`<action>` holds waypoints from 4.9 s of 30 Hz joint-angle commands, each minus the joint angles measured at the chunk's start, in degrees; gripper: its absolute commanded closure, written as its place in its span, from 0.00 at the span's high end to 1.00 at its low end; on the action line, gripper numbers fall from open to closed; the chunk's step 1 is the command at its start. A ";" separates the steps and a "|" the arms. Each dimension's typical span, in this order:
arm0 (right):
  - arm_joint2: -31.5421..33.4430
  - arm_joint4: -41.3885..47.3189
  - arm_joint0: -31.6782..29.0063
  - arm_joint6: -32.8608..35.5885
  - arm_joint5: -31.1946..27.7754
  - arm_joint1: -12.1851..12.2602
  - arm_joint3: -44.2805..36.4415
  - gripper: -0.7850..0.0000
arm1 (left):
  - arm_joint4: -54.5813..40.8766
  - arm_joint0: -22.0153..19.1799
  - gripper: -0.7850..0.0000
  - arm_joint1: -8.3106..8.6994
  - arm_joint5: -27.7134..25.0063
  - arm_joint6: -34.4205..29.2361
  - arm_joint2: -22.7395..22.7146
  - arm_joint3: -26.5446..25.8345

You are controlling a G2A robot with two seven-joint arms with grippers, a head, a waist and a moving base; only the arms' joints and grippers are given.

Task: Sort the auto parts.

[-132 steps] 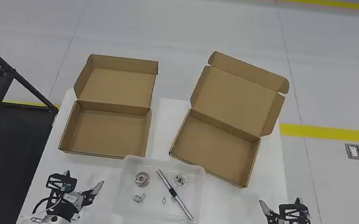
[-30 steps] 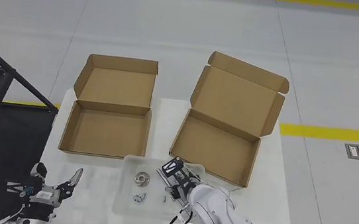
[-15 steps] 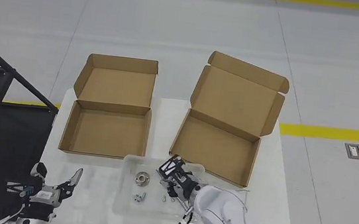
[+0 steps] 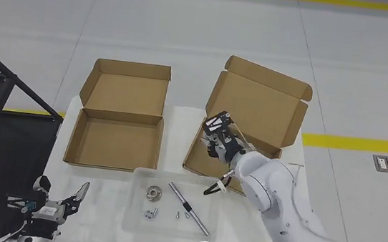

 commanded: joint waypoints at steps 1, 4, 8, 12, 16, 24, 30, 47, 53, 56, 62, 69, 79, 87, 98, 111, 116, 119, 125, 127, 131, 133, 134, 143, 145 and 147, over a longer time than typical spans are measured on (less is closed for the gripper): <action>-3.34 0.80 5.50 -0.34 2.29 -1.48 9.81 0.00 | 0.00 0.00 1.00 0.00 0.00 0.00 0.00 0.00; -8.32 2.28 11.34 -0.52 4.41 -4.09 20.71 0.00 | 0.00 0.00 1.00 0.00 0.00 0.00 0.00 0.00; -12.35 5.79 16.08 -2.11 4.63 -7.18 31.49 0.00 | 0.00 0.00 1.00 0.00 0.00 0.00 0.00 0.00; -14.58 7.25 18.17 -3.86 5.50 -9.40 38.53 0.00 | 0.00 0.00 1.00 0.00 0.00 0.00 0.00 0.00; -16.18 7.07 19.27 -5.06 6.53 -11.05 42.89 0.00 | 0.00 0.00 1.00 0.00 0.00 0.00 0.00 0.00; -16.63 7.75 20.37 -7.56 6.17 -12.98 48.53 0.94 | 0.00 0.00 1.00 0.00 0.00 0.00 0.00 0.00; -15.53 7.48 19.89 -9.19 5.79 -13.04 48.77 0.96 | 0.00 0.00 1.00 0.00 0.00 0.00 0.00 0.00; 5.20 -6.75 -17.78 8.08 -10.26 -0.81 -22.32 1.00 | 0.00 0.00 1.00 0.00 0.00 0.00 0.00 0.00; -0.22 -8.15 -22.44 16.33 -17.41 -0.33 -25.96 1.00 | 0.00 0.00 1.00 0.00 0.00 0.00 0.00 0.00; -5.03 -9.02 -21.65 18.95 -16.61 -1.01 -22.63 1.00 | 0.00 0.00 1.00 0.00 0.00 0.00 0.00 0.00; -11.42 -10.55 -16.89 20.07 -5.78 -3.56 -10.78 0.81 | 0.00 0.00 1.00 0.00 0.00 0.00 0.00 0.00; -14.88 -10.88 -12.45 19.52 0.15 -5.93 -0.99 0.56 | 0.00 0.00 1.00 0.00 0.00 0.00 0.00 0.00; -16.21 -8.68 -8.79 17.89 3.25 -8.43 9.69 0.48 | 0.00 0.00 1.00 0.00 0.00 0.00 0.00 0.00; -16.64 -7.41 -6.70 17.17 4.01 -9.99 15.16 0.37 | 0.00 0.00 1.00 0.00 0.00 0.00 0.00 0.00; -15.02 -9.29 -7.78 18.92 3.81 -10.22 8.76 0.00 | 0.00 0.00 1.00 0.00 0.00 0.00 0.00 0.00; -0.55 -9.69 -15.43 22.01 -12.01 -5.97 -22.23 0.00 | 0.00 0.00 1.00 0.00 0.00 0.00 0.00 0.00; 1.17 -11.60 -16.27 21.59 -11.87 -5.60 -23.94 0.00 | 0.00 0.00 1.00 0.00 0.00 0.00 0.00 0.00; 1.17 -11.60 -16.27 21.59 -11.87 -5.60 -23.94 0.00 | 0.00 0.00 1.00 0.00 0.00 0.00 0.00 0.00; 4.10 -13.65 -15.43 17.37 -3.98 -5.77 -16.89 0.00 | 0.00 0.00 1.00 0.00 0.00 0.00 0.00 0.00; 6.43 -14.00 -13.76 14.94 -1.43 -5.79 -13.12 0.00 | 0.00 0.00 1.00 0.00 0.00 0.00 0.00 0.00; 10.65 -13.29 -9.65 7.68 -6.70 -5.25 -2.69 0.00 | 0.00 0.00 1.00 0.00 0.00 0.00 0.00 0.00; 12.09 -12.44 -7.37 4.79 -11.02 -4.95 3.07 0.00 | 0.00 0.00 1.00 0.00 0.00 0.00 0.00 0.00; 12.64 -12.54 -6.13 4.53 -12.44 -4.80 6.25 0.00 | 0.00 0.00 1.00 0.00 0.00 0.00 0.00 0.00; 10.24 -13.63 3.15 5.71 -17.35 -5.26 26.86 0.00 | 0.00 0.00 1.00 0.00 0.00 0.00 0.00 0.00; 9.57 -13.99 4.07 5.56 -17.05 -5.43 29.06 0.00 | 0.00 0.00 1.00 0.00 0.00 0.00 0.00 0.00; 9.13 -14.57 4.93 5.45 -15.59 -5.58 31.19 0.00 | 0.00 0.00 1.00 0.00 0.00 0.00 0.00 0.00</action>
